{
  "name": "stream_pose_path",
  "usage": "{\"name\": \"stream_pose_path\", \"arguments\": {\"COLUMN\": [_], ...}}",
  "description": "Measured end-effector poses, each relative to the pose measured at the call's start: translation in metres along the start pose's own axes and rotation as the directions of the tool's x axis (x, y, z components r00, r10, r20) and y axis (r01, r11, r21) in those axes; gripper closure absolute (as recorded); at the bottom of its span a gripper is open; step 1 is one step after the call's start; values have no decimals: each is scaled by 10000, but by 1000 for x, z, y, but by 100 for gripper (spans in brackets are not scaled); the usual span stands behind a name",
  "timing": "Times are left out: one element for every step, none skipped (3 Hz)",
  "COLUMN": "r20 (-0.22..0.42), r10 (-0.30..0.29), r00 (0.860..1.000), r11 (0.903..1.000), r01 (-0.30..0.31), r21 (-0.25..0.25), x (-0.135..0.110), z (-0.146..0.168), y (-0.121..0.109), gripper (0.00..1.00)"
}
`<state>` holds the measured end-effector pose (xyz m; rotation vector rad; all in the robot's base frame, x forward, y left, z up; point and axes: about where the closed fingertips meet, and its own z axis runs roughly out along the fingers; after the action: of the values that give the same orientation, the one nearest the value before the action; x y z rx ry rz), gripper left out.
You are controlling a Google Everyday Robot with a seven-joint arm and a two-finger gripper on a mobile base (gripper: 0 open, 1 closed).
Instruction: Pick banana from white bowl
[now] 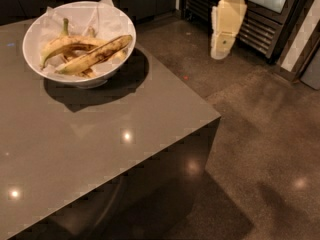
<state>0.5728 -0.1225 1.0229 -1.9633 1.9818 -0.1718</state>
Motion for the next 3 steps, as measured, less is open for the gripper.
{"name": "stream_pose_path", "arguments": {"r20": [251, -53, -367], "r10": [-52, -104, -426], "r00": [9997, 9999, 9984], "r11": [9992, 9990, 9979], "r01": [42, 107, 443], "r21": [403, 445, 467], "x": [-10, -12, -32], "z": [-5, 3, 18], "y": [-12, -19, -42], "gripper": [0, 0, 0]}}
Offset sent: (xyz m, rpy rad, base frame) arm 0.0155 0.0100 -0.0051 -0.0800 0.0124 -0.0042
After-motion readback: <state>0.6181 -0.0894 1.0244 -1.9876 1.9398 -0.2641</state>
